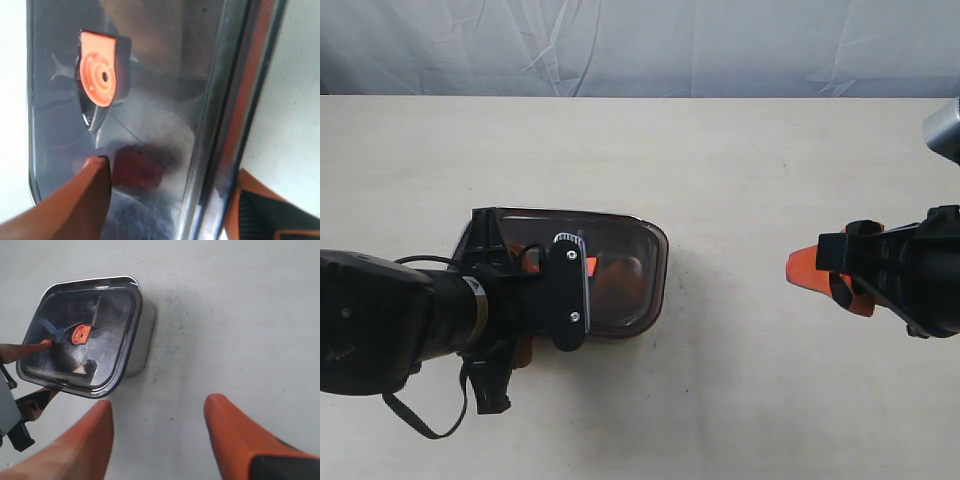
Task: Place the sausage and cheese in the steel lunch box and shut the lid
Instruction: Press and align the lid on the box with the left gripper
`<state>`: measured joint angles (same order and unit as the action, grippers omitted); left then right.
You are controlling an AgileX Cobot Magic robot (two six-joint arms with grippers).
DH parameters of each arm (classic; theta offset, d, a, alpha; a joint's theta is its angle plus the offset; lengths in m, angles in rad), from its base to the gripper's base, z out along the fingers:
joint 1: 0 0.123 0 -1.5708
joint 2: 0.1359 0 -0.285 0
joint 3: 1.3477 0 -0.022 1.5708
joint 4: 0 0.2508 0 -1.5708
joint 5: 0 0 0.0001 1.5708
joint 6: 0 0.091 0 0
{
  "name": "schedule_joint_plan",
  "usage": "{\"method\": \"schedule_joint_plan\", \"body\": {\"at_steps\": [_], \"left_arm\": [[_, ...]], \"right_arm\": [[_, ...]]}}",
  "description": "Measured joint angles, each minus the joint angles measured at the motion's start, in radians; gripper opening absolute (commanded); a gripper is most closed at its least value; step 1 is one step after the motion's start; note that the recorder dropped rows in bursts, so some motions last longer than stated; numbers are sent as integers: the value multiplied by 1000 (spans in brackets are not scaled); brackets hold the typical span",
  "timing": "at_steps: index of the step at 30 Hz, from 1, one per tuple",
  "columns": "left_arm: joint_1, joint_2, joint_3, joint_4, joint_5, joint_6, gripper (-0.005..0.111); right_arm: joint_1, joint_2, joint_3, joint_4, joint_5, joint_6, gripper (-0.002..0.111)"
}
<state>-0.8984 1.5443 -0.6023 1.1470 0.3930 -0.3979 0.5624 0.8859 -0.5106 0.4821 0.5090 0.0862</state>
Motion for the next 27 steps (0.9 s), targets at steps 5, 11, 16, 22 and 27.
{"method": "schedule_joint_plan", "body": {"at_steps": [5, 11, 16, 22, 27], "left_arm": [[0, 0, 0, -5, 7, 0, 58], [0, -2, 0, -28, 19, -2, 58], [0, -36, -2, -61, 32, -2, 58], [0, -52, -2, -75, 36, -2, 58], [0, -48, -3, -77, 8, -2, 58]], "right_arm": [[0, 0, 0, 0, 0, 0, 55], [0, 0, 0, 0, 0, 0, 55], [0, 0, 0, 0, 0, 0, 55], [0, 0, 0, 0, 0, -2, 55], [0, 0, 0, 0, -2, -2, 55]]}}
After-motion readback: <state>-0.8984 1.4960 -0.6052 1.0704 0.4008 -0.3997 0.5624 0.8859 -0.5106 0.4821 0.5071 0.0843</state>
